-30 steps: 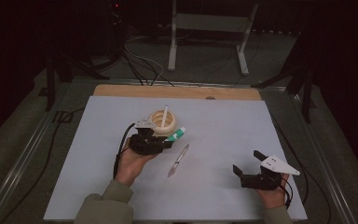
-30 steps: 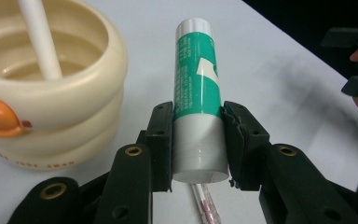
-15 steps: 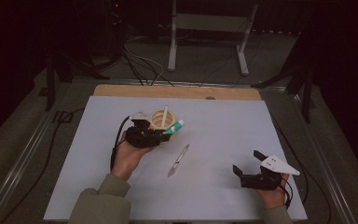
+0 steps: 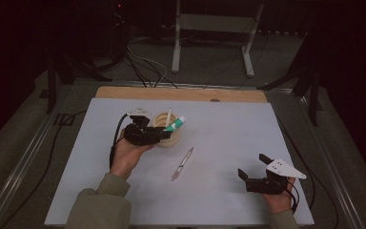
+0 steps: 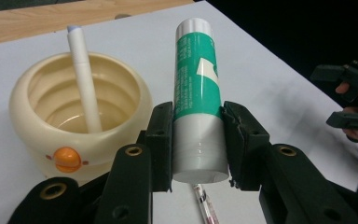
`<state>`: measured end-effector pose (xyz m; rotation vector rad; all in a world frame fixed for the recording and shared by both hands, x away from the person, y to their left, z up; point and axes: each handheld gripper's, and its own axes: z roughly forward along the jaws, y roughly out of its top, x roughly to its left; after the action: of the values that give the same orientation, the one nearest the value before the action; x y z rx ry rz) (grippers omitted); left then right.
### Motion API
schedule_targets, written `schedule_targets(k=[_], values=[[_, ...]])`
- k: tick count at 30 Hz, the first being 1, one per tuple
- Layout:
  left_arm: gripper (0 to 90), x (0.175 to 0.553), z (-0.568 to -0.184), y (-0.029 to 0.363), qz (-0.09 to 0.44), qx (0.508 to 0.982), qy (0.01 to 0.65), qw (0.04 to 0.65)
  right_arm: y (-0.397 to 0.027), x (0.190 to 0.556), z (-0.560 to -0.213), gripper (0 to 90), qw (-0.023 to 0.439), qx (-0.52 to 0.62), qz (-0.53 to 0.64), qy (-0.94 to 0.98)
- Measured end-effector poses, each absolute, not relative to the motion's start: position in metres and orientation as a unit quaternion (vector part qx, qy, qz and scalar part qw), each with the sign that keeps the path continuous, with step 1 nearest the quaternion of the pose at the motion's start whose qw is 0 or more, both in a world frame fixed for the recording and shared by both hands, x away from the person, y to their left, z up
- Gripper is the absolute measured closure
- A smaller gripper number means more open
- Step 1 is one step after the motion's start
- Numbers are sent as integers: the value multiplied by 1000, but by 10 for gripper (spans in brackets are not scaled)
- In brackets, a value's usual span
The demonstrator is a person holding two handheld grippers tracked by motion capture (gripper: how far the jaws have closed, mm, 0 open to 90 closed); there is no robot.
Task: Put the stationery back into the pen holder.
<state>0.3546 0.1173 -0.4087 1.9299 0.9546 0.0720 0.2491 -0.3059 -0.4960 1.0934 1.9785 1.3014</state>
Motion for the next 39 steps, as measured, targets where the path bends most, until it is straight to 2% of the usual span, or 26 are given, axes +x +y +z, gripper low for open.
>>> schedule_targets(k=[39], values=[[661,377,-402,141,48,773,433,461,-306,249,-496,0,264,405,480,732]])
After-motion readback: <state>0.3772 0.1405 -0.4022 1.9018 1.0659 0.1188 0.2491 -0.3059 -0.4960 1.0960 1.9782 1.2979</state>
